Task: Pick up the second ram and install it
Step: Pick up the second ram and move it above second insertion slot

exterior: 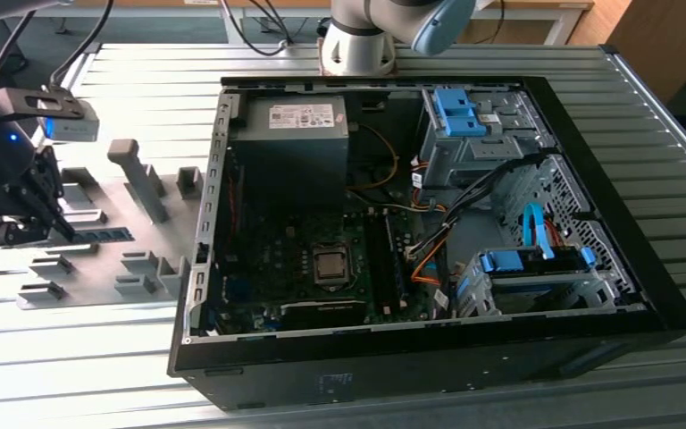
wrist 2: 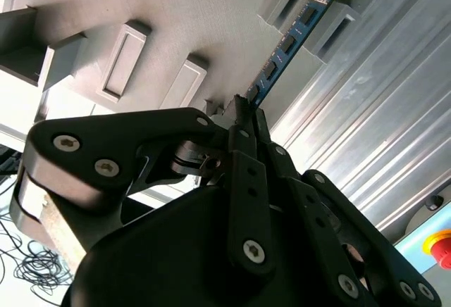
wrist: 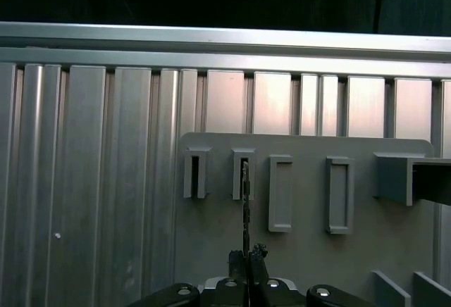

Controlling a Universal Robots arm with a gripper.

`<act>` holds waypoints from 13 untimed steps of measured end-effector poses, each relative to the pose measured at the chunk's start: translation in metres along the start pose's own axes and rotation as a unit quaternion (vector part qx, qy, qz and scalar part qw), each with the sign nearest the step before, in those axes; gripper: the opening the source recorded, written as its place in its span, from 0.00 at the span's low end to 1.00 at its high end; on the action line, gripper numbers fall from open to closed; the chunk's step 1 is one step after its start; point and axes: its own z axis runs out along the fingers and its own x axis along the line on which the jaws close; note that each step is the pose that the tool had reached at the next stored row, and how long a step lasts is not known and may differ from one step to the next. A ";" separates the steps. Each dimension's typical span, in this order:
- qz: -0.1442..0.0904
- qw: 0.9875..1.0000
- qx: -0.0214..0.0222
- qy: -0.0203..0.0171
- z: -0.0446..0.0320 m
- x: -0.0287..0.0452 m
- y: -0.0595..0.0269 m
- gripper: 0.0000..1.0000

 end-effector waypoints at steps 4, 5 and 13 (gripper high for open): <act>0.000 1.000 0.000 0.000 -0.0011 0.0000 0.0000 0.14; 0.000 1.000 0.000 0.000 -0.0016 0.0000 0.0000 0.14; 0.000 1.000 0.000 0.000 -0.0057 0.0000 0.0000 0.14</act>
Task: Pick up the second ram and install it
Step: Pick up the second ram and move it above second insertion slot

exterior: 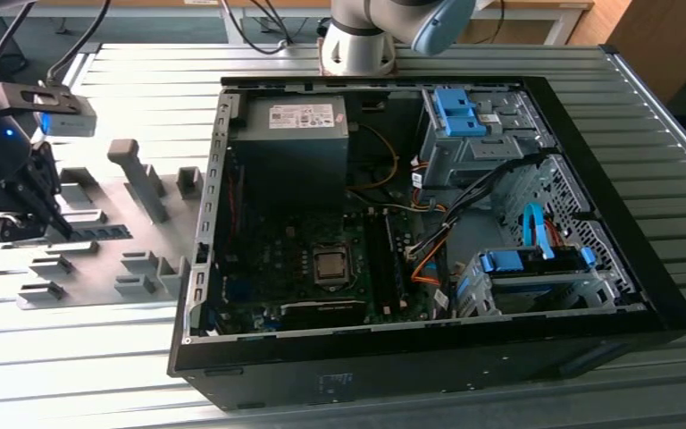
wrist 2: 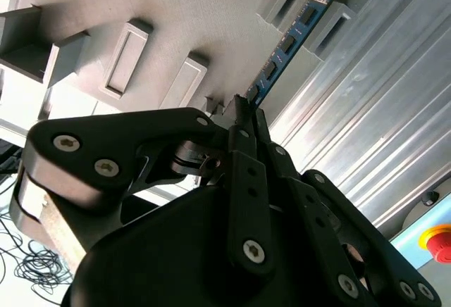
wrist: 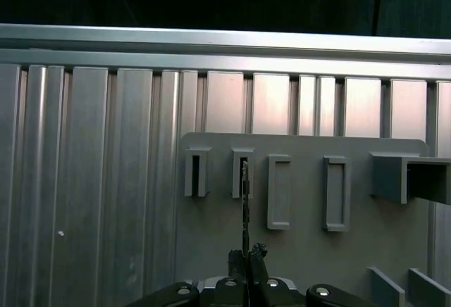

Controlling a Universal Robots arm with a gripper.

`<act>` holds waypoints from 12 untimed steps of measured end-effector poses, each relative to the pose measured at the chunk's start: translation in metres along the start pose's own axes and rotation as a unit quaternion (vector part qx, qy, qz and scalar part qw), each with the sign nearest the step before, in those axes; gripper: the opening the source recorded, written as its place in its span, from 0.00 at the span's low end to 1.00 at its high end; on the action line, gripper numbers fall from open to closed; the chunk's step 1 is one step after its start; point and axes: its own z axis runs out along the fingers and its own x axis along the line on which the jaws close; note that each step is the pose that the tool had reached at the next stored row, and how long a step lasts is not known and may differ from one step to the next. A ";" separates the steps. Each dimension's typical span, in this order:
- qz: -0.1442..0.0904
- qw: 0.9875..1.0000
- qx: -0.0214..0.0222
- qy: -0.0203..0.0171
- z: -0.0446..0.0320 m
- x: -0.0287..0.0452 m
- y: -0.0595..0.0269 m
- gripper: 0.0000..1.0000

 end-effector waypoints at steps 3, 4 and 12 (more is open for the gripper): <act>0.000 1.000 0.000 0.000 -0.0015 0.0000 0.0000 0.14; 0.000 1.000 0.000 0.000 -0.0021 0.0000 0.0000 0.14; 0.000 1.000 0.000 0.000 -0.0065 0.0000 0.0000 0.14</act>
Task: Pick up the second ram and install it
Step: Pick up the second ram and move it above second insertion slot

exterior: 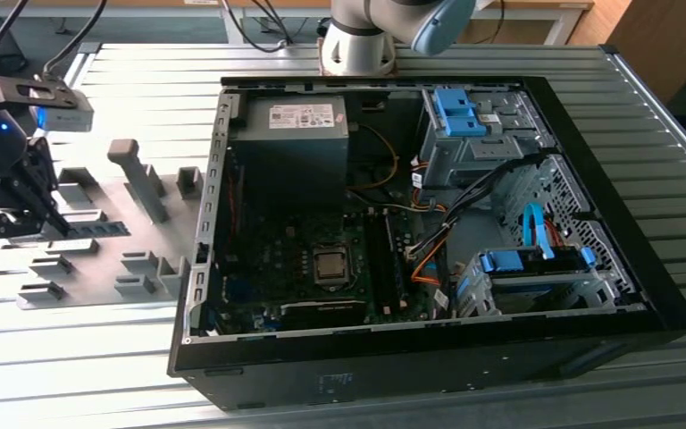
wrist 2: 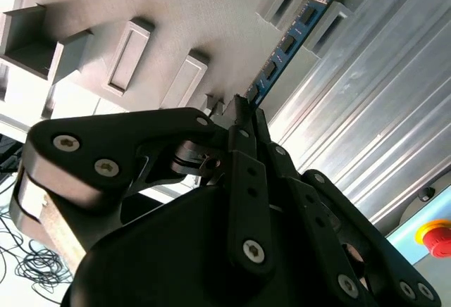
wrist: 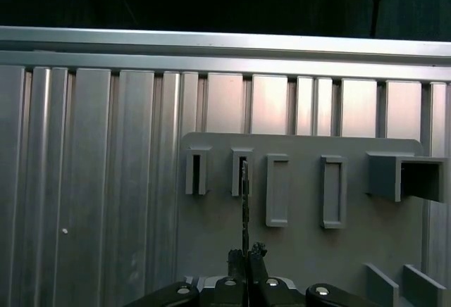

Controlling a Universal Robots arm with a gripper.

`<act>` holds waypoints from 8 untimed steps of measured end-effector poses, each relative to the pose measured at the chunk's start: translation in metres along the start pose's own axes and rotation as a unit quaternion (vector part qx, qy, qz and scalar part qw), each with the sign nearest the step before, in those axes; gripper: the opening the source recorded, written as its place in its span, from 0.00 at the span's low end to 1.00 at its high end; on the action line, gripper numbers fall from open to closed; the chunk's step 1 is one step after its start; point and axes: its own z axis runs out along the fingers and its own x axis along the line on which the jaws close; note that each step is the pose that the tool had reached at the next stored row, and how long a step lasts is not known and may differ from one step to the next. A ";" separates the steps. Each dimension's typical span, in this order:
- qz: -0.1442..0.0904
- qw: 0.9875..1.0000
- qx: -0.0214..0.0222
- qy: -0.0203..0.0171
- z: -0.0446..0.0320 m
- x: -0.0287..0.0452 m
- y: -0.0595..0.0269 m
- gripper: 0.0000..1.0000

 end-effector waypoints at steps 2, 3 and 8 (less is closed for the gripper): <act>0.000 1.000 0.000 0.000 -0.0013 0.0000 0.0000 0.14; 0.000 1.000 0.000 0.000 -0.0019 0.0000 0.0000 0.14; 0.000 1.000 0.000 0.000 -0.0047 0.0000 0.0000 0.14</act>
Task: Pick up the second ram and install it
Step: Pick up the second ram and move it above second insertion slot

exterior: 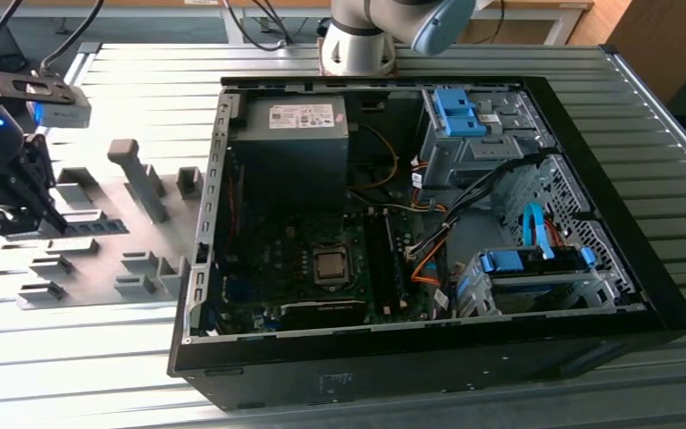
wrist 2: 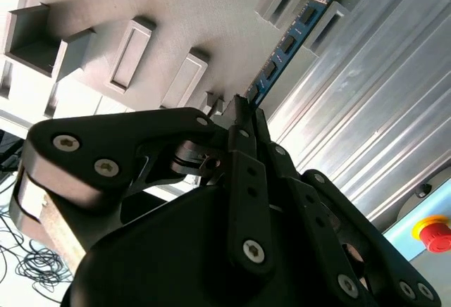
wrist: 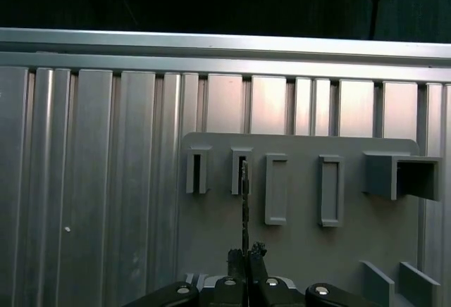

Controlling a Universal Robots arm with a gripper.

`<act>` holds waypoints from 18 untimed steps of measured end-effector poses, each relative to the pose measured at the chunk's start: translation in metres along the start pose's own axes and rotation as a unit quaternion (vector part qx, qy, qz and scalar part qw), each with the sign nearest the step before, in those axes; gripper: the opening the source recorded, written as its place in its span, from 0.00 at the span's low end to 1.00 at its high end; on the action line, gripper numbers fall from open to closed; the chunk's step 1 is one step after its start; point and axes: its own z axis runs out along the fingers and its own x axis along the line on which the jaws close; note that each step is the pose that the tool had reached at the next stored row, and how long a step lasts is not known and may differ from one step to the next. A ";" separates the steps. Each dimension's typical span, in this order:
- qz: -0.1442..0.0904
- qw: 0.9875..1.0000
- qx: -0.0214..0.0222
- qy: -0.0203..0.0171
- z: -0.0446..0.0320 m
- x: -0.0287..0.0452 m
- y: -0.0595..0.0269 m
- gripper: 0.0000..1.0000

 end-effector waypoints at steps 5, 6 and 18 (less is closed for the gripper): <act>0.000 1.000 0.000 0.000 -0.0031 0.0000 0.0000 0.14; 0.000 1.000 0.000 0.000 -0.0037 0.0000 0.0000 0.14; 0.000 1.000 0.000 0.000 -0.0130 0.0000 0.0000 0.14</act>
